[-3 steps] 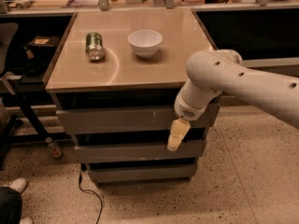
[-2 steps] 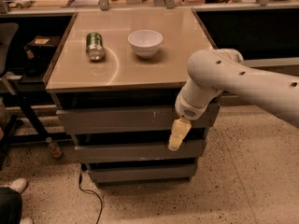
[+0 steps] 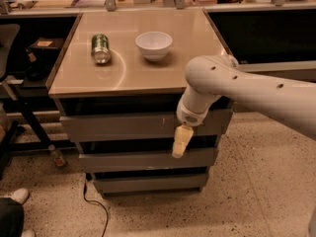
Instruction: Open top drawer
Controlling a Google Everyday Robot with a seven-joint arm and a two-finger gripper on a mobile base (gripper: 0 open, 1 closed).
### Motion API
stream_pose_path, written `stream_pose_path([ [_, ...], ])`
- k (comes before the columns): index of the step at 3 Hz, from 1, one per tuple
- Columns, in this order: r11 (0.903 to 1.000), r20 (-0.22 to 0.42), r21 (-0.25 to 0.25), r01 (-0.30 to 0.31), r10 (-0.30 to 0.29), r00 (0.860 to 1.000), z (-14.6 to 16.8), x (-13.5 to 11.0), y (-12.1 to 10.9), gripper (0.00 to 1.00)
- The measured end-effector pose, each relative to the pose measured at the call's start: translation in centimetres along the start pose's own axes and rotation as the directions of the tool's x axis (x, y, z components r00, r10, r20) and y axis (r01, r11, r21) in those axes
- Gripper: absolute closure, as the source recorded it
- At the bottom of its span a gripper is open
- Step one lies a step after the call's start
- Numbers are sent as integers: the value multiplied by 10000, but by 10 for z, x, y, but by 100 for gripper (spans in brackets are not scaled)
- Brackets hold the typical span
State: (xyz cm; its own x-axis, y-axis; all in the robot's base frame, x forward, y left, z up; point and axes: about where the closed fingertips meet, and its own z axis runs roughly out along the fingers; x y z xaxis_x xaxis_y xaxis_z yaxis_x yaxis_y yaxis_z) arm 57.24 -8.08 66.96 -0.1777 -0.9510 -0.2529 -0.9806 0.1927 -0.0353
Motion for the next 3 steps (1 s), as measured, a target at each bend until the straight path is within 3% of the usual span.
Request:
stream_pose_path([
  [1,9994,-8,-57,330,-330,9995,14,-11,-6,0],
  [3,9981,-192,-533,307,-318,9993,33,-7,11,0],
])
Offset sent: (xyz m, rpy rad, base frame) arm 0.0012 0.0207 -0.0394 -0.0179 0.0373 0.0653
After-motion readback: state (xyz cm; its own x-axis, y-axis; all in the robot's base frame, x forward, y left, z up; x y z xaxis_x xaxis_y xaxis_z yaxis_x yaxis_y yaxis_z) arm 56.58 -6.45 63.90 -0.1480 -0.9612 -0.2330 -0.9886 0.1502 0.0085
